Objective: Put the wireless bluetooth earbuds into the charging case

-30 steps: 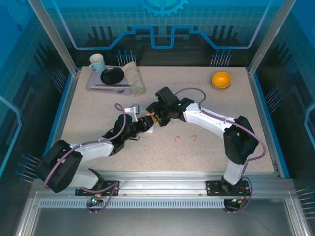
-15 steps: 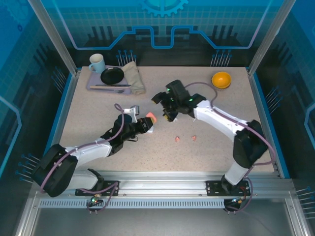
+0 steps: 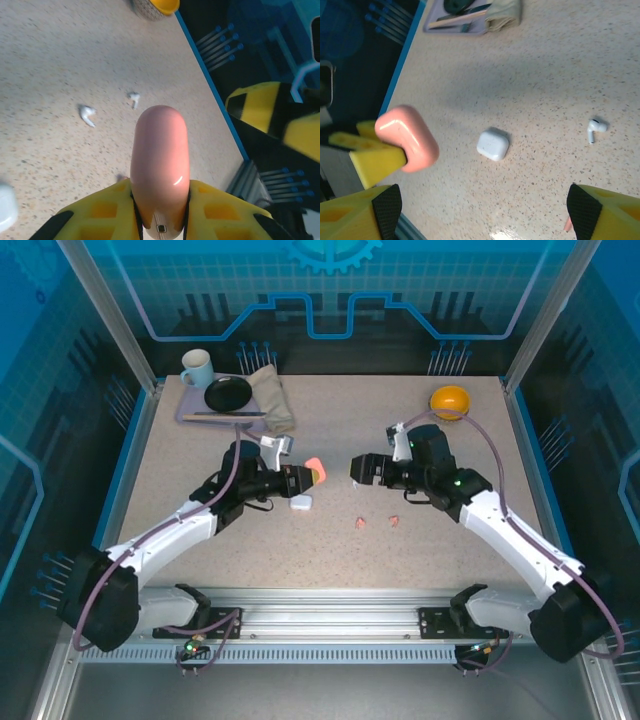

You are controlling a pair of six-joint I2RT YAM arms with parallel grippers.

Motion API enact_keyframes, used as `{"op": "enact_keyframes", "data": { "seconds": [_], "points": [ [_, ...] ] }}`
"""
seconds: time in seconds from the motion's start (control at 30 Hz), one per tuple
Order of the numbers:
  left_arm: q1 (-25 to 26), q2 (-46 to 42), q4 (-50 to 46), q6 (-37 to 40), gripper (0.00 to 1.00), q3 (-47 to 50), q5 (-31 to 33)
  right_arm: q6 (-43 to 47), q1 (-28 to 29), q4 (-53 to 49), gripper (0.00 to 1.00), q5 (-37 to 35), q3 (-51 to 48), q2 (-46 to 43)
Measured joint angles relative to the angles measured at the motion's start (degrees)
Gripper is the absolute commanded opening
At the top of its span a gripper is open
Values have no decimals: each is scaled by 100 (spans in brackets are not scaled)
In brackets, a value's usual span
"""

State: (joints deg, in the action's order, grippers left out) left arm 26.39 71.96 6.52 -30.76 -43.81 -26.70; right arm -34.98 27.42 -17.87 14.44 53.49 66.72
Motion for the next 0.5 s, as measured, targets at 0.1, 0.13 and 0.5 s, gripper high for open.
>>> {"op": "enact_keyframes", "data": {
  "seconds": [0.1, 0.13, 0.5],
  "points": [
    [0, 136, -291, 162, 9, -203, -326, 302, 17, 308, 87, 197, -293, -9],
    [0, 170, -369, 208, 9, -234, -400, 356, 33, 385, 86, 234, -376, 2],
    [2, 459, -782, 304, 9, -348, -769, 553, 238, 942, 84, 369, -476, 577]
  ]
}}
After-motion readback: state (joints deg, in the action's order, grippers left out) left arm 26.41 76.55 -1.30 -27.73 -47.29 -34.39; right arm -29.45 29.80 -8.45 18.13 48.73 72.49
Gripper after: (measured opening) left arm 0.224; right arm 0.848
